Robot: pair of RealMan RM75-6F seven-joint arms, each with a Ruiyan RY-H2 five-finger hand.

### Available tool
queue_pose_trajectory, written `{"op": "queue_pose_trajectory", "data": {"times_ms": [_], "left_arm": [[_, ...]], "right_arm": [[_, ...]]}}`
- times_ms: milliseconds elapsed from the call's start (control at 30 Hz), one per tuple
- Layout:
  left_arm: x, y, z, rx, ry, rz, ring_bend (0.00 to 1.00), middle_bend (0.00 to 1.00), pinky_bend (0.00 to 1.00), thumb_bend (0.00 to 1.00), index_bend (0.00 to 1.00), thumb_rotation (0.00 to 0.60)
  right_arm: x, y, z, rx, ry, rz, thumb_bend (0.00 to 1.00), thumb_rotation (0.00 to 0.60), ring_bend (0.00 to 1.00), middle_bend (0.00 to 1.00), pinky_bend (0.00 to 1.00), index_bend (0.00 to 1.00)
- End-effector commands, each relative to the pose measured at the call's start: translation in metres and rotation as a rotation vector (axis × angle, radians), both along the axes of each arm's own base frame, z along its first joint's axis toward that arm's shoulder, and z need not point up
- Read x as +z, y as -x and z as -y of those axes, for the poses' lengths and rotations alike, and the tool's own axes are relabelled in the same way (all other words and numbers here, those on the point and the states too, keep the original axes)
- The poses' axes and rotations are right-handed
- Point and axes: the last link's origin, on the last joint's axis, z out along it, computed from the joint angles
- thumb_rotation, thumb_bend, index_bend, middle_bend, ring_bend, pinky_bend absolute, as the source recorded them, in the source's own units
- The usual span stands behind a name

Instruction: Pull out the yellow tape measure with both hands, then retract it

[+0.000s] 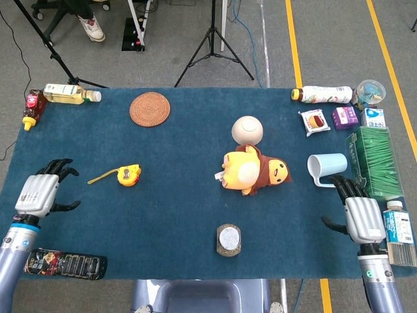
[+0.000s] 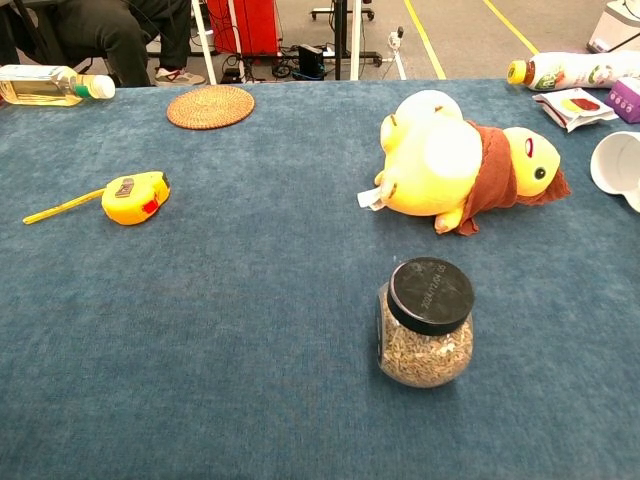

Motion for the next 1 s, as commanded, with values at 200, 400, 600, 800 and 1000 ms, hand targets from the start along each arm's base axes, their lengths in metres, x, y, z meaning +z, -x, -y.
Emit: {"op": "queue_pose_trajectory", "data": {"times_ms": [200, 400, 600, 800, 1000], "left_arm": [[-0.024, -0.013, -0.039, -0.013, 0.095, -0.05, 0.02, 0.06, 0.18, 0.12, 0.32, 0.6], [-0.045, -0.02, -0.058, -0.009, 0.148, -0.075, 0.0, 0.05, 0.18, 0.12, 0.3, 0.6], [-0.068, -0.024, -0.075, 0.001, 0.196, -0.111, 0.0, 0.05, 0.18, 0.12, 0.28, 0.6], [-0.086, -0.026, -0.087, 0.009, 0.195, -0.124, 0.0, 0.03, 0.18, 0.12, 0.23, 0.6], [-0.098, -0.025, -0.094, 0.028, 0.212, -0.117, 0.0, 0.03, 0.18, 0.12, 0.23, 0.6]], "right_arm": [[-0.002, 0.003, 0.003, -0.01, -0.003, 0.007, 0.2, 0.6, 0.18, 0.17, 0.21, 0.17], [-0.003, 0.005, 0.005, -0.017, -0.006, 0.008, 0.2, 0.6, 0.18, 0.17, 0.21, 0.17], [-0.005, 0.005, 0.006, -0.02, -0.008, 0.012, 0.2, 0.6, 0.18, 0.17, 0.21, 0.17], [-0.004, 0.004, 0.006, -0.017, -0.007, 0.012, 0.2, 0.6, 0.18, 0.17, 0.21, 0.17], [-0.003, 0.004, 0.007, -0.019, -0.005, 0.011, 0.2, 0.6, 0.18, 0.17, 0.21, 0.17]]}}
